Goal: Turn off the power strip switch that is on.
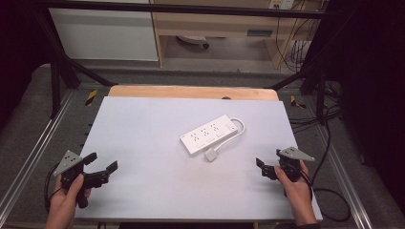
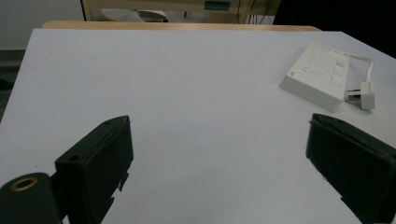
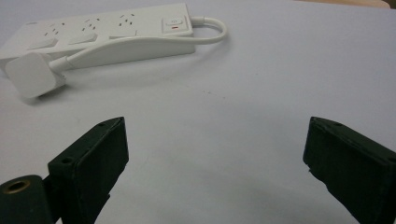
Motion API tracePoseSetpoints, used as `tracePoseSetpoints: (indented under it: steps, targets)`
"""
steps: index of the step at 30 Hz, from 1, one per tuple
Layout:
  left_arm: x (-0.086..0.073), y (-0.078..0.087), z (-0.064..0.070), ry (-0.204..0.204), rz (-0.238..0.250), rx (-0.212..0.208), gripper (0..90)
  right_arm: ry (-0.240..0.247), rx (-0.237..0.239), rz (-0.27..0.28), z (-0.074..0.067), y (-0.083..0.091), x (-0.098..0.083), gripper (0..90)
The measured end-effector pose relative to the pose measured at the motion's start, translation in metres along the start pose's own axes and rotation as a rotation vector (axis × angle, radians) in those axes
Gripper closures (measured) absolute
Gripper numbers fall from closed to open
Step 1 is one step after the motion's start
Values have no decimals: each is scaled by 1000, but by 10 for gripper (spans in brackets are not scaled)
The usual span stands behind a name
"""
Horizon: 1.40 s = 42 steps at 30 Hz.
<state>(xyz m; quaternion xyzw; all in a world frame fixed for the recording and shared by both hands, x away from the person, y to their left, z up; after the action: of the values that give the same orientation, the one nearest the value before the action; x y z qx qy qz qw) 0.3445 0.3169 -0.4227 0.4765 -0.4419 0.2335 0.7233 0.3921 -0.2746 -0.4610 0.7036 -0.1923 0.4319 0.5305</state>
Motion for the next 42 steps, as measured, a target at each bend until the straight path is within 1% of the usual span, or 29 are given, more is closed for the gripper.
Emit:
tracePoseSetpoints:
  steps: [2,4,6,9,11,14,17,20,23,28,32,35,40,42]
  targets:
    - [0,0,-1,3,-4,3,74,-6,3,-3,0,0,0,71]
    - [0,1,-1,2,3,4,75,-7,2,-2,1,1,0,70]
    - [0,0,-1,-5,1,5,73,-10,-8,-7,1,2,0,68]
    - [0,0,-1,-3,2,16,67,-11,-18,-15,2,2,-1,67]
    - [0,0,-1,1,3,10,63,-21,-18,-2,2,4,1,63]
    - [0,0,-1,2,1,6,60,-21,-15,13,2,5,3,61]
    - [0,-1,0,-3,0,2,60,-18,-24,23,1,7,5,57]
    - [0,-1,0,-1,0,-1,60,-24,-15,31,0,9,7,53]
    - [-1,-1,0,0,-2,-1,60,-31,-2,41,-2,12,11,43]
    - [-1,-1,1,-3,-2,-3,60,-27,8,71,-9,19,20,32]
    - [-1,-1,1,-3,0,-2,60,-16,2,87,-10,24,28,31]
    - [-2,-2,2,-5,-4,-2,60,-20,2,98,-11,27,34,31]
    - [-2,-3,2,-6,-10,-2,60,-15,13,104,-13,28,46,38]
    - [-2,-3,2,-9,-10,-4,60,-3,14,96,-14,27,50,45]
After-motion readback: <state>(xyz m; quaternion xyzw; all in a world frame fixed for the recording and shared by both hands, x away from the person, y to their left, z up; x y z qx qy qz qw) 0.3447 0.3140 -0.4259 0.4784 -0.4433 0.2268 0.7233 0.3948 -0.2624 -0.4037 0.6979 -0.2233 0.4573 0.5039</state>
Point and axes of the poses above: each handheld gripper's, and its own axes: y roughly backward along the jaws, x roughly out of its top, z roughly to its right, the point moved 3 cm from there along -y, roughly forward along the jaws, and after that the axes turned 6 degrees about -z, right-handed, at the moved point
